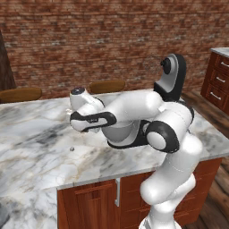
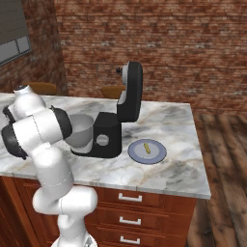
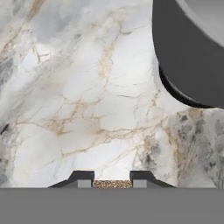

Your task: Add butter and sugar cubes to the stand mixer bowl and then turn on the stand mixer to begin making frosting.

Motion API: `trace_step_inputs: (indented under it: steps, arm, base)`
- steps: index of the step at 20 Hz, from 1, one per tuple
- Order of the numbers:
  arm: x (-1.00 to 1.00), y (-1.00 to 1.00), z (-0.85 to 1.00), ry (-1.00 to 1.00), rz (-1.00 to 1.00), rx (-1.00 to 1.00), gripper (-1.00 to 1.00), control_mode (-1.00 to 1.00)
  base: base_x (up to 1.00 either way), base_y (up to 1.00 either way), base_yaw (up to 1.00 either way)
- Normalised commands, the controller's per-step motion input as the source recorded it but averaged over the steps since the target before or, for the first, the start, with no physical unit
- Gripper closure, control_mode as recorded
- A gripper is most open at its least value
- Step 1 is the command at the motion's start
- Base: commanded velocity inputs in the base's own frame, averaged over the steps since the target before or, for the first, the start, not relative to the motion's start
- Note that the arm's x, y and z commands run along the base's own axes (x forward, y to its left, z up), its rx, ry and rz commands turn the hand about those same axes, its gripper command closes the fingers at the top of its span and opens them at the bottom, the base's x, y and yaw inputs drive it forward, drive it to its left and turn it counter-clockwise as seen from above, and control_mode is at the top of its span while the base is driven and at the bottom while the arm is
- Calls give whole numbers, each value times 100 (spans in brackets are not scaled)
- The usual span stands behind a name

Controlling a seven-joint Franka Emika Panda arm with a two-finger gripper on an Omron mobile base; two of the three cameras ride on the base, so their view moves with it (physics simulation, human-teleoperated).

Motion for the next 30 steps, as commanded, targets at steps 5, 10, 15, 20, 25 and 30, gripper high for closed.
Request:
trace_step_inputs:
  steps: [5, 10, 15, 20, 25, 30]
  arm:
    - [0, -48, 100, 0, 0, 0, 100, -100]
    - [6, -70, 62, 0, 0, 1, 100, -100]
    - [45, -70, 1, 0, 0, 0, 100, -100]
    - [56, -41, -15, 2, 0, 0, 100, -100]
    - [19, -18, -36, 5, 0, 0, 100, -100]
    - [14, -9, -56, 8, 0, 0, 100, -100]
  base:
    - [0, 0, 0]
    - [0, 0, 0]
    - [0, 0, 0]
    - [0, 0, 0]
    - [0, 0, 0]
    - [0, 0, 0]
